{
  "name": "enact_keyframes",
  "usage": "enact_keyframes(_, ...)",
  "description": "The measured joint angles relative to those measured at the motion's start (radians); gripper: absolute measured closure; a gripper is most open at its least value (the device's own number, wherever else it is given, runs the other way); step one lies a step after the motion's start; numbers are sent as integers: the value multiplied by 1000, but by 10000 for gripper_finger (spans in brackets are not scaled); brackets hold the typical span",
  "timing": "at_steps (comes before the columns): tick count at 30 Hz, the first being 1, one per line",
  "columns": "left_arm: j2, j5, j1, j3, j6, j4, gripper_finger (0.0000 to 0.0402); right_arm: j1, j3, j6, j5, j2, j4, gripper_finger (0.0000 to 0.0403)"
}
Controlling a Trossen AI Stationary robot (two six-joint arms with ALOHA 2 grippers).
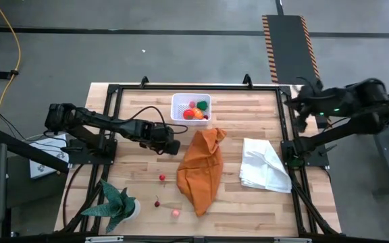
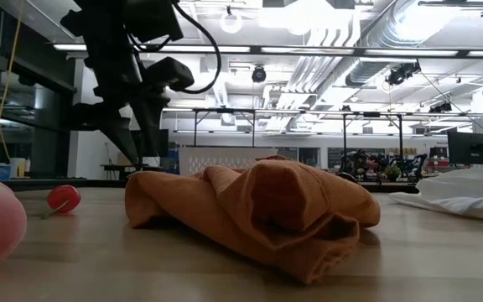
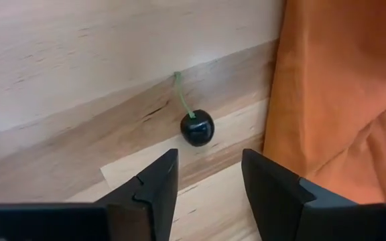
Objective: Pick and placing Produce into tupperware
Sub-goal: Put the black cherry into the white basket
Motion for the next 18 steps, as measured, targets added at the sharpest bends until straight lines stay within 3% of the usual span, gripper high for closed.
enact_keyframes(11,41,-35,0,0,-27,24,258,0,1,22,-85,-135,-1,403)
enact_keyframes(18,134,25,0,0,-44,108,259,0,1,-1,-86,-137,0,403)
